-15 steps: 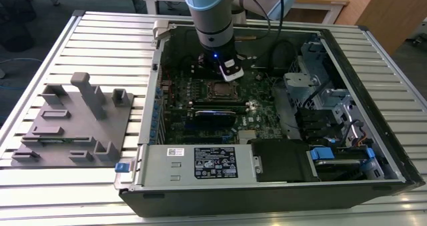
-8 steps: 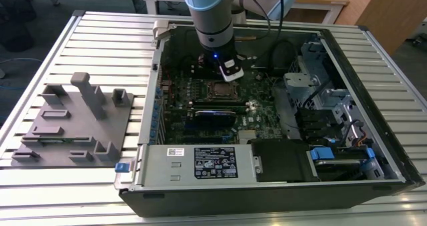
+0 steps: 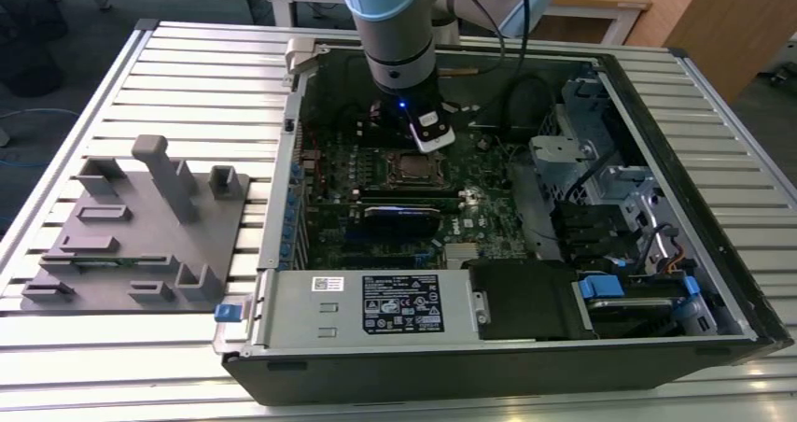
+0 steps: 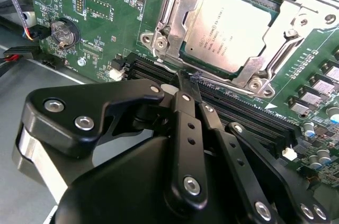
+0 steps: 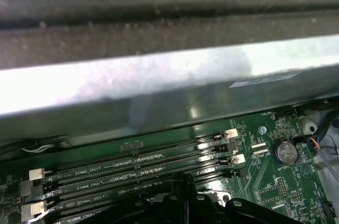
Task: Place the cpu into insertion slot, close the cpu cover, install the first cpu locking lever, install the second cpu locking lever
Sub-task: 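Install the first cpu locking lever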
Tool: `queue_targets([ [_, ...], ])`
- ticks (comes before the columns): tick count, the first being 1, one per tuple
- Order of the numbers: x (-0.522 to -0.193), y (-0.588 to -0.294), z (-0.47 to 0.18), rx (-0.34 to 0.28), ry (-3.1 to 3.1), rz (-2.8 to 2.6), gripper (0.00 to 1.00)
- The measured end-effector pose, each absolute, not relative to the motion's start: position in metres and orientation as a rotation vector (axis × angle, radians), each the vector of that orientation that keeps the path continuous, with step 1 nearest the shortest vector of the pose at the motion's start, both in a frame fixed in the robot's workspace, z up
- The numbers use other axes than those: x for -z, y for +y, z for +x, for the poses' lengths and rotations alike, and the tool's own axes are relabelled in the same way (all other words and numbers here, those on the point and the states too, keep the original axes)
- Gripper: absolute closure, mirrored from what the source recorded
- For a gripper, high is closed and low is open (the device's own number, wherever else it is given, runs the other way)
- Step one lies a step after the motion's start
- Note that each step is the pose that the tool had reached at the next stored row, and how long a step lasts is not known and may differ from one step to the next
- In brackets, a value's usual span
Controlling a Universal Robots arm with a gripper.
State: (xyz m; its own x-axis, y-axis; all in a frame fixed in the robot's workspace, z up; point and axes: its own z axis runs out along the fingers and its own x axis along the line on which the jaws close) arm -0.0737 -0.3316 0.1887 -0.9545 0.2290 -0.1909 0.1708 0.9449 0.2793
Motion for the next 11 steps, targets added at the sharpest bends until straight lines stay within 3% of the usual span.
queue_targets([
  [11,-0.1886,-0.3316,-0.0729,-0.382,2.878,0.299,0.90],
])
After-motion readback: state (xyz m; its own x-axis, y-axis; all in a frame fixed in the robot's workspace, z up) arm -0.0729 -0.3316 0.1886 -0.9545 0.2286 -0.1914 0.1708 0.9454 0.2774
